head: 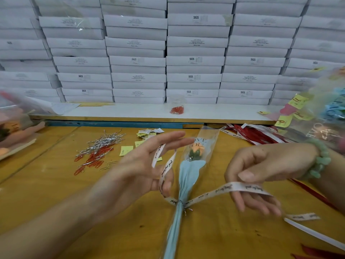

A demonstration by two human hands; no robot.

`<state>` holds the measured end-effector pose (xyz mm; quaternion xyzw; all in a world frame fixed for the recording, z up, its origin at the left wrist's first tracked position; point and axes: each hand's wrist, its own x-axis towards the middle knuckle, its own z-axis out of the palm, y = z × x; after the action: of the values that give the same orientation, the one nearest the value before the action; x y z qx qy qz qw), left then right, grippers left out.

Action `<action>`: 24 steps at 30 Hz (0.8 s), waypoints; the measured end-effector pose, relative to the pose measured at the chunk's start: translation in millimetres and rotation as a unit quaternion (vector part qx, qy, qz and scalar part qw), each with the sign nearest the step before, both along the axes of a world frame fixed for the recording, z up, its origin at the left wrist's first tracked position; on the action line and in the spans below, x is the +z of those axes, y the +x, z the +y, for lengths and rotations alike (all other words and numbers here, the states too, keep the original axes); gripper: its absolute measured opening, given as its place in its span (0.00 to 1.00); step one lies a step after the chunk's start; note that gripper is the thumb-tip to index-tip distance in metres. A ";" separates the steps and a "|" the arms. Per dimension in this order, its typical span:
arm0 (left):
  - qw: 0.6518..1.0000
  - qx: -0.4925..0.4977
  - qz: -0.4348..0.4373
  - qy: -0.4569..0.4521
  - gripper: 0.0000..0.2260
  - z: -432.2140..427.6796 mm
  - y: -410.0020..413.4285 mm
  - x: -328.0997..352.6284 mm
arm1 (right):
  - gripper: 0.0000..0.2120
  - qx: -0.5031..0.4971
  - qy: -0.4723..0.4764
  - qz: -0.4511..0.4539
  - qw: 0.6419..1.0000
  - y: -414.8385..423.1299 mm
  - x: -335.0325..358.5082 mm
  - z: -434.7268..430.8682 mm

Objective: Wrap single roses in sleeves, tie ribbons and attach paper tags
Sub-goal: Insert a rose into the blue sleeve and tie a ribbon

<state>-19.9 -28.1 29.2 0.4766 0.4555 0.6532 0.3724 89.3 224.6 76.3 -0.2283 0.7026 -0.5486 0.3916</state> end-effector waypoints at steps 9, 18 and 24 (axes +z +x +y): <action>0.985 0.104 0.135 -0.021 0.33 -0.5 6.1 -1.3 | 0.18 -0.192 -0.008 0.154 0.969 0.5 -0.8 -13.8; 0.980 0.072 0.179 0.045 0.34 -4.2 7.8 19.9 | 0.20 -0.265 0.181 0.191 0.928 -1.0 -14.7 -31.8; 0.976 0.064 0.205 0.018 0.34 -3.5 10.3 10.1 | 0.20 -0.152 0.024 0.120 0.981 1.0 -28.0 -51.7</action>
<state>-9.6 -31.7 39.4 0.5770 0.5399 0.5722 0.2195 90.3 172.9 48.4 -0.1733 0.7841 -0.5531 0.2219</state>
